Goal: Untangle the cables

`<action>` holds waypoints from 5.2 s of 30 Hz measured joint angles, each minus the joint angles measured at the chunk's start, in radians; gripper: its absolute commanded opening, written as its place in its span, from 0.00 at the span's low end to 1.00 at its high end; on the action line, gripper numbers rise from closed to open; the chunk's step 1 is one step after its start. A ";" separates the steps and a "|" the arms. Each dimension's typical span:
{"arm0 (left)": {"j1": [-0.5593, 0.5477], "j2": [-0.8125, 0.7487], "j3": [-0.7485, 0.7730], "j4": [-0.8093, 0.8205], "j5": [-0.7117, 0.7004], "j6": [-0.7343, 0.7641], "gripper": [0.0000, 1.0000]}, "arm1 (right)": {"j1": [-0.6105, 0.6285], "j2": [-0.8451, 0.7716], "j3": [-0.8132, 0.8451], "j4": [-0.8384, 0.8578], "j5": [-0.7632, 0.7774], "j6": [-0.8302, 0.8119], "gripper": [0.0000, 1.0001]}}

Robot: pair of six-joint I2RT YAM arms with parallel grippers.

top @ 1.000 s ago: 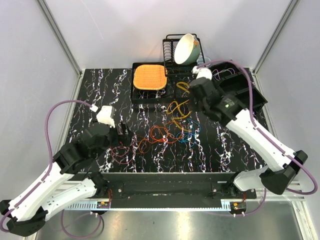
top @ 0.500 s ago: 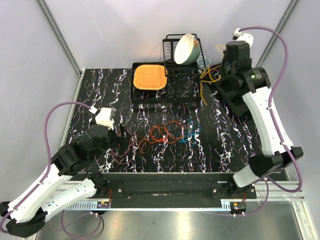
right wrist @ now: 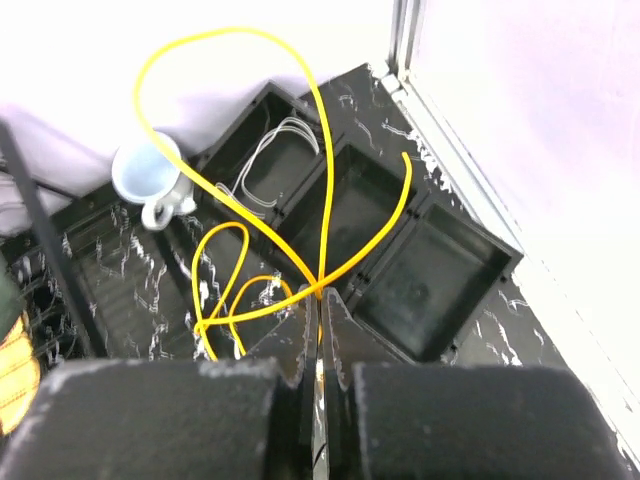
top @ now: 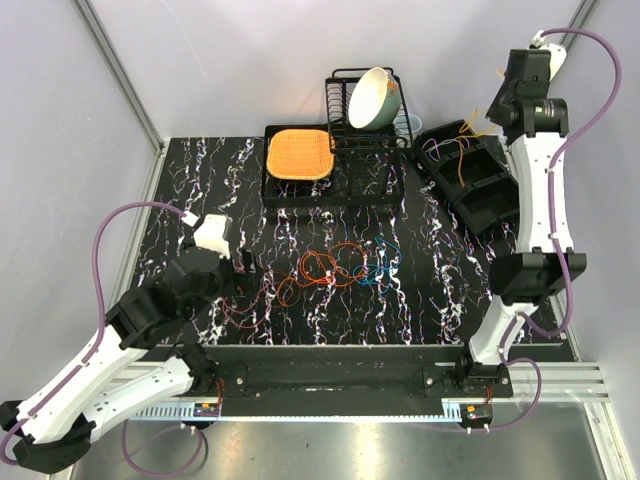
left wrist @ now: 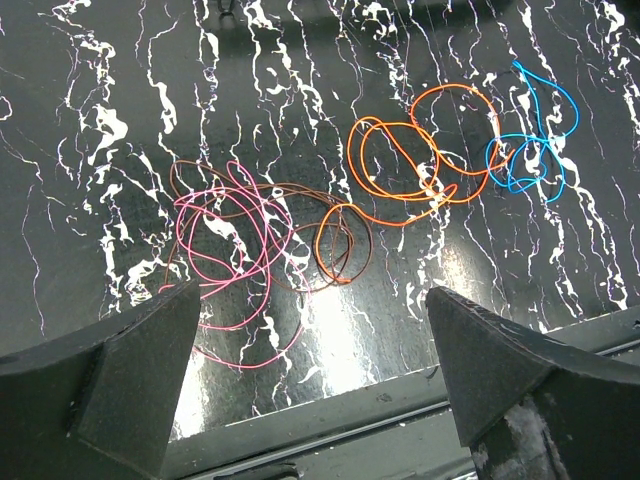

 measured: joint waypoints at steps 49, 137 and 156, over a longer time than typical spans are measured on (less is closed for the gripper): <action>0.000 0.030 0.000 0.002 -0.002 0.000 0.99 | -0.169 0.504 -0.051 0.108 -0.160 0.091 0.34; 0.297 0.655 -0.126 0.195 -0.033 -0.240 0.00 | 0.097 -0.422 -1.041 0.418 -0.657 0.237 0.81; 0.311 0.447 0.729 0.014 0.168 -0.019 0.00 | 0.097 -0.474 -1.041 0.418 -0.661 0.238 0.81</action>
